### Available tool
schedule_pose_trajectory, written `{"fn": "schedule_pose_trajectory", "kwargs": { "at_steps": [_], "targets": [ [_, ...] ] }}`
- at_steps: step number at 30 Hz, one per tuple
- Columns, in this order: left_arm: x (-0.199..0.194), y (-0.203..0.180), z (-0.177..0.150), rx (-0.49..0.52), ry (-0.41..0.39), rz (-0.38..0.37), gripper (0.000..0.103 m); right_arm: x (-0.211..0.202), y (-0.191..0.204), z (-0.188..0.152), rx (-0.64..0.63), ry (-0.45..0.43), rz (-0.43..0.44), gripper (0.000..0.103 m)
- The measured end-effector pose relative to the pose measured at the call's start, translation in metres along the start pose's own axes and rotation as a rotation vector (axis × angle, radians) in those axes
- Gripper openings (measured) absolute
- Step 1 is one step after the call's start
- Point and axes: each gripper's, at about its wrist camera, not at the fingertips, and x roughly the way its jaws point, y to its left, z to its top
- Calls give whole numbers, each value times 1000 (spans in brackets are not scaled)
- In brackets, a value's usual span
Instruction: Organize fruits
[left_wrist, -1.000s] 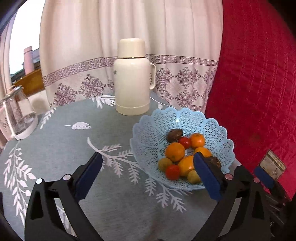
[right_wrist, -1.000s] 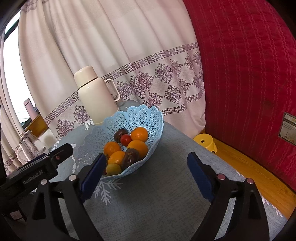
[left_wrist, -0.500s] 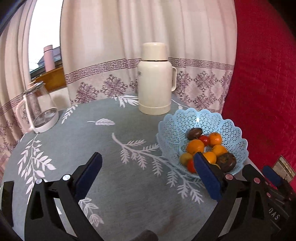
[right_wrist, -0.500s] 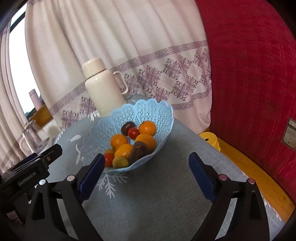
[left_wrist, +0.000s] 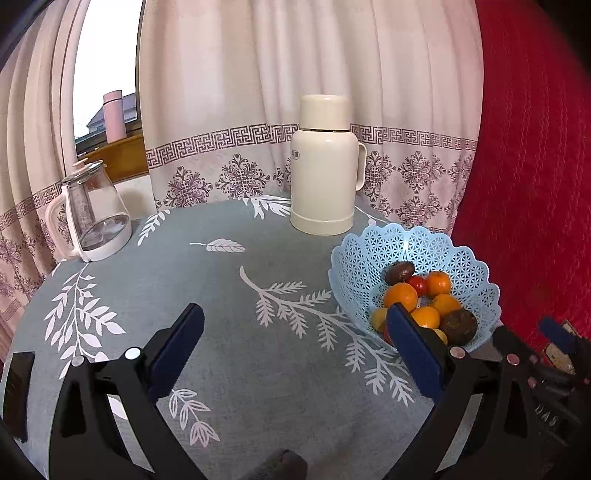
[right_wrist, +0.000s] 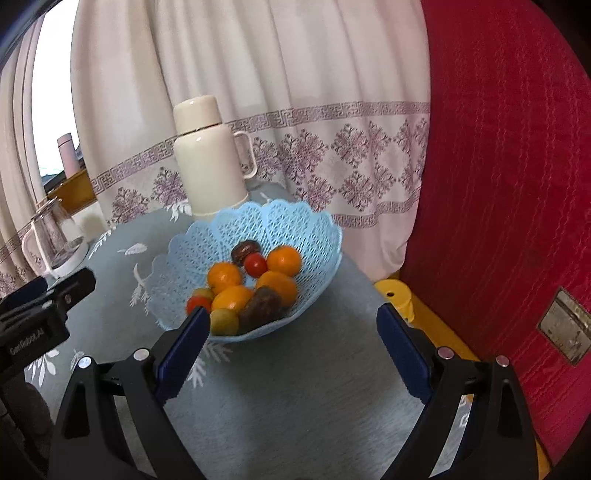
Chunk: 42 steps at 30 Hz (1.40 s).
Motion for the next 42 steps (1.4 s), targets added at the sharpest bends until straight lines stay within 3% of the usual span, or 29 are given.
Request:
{"fn": "schedule_pose_trajectory", "kwargs": {
  "at_steps": [13, 16, 27, 42],
  "targets": [
    [20, -6, -7, -13, 9, 42, 100, 6, 1, -3, -3, -30, -20, 91],
    [22, -8, -10, 1, 7, 48, 100, 3, 9, -4, -42, -51, -47, 98],
    [28, -14, -22, 46, -1, 77, 100, -2, 14, -5, -72, -65, -69, 98],
    [26, -11, -24, 35, -4, 72, 100, -2, 16, -6, -89, -71, -78, 98]
  ]
}}
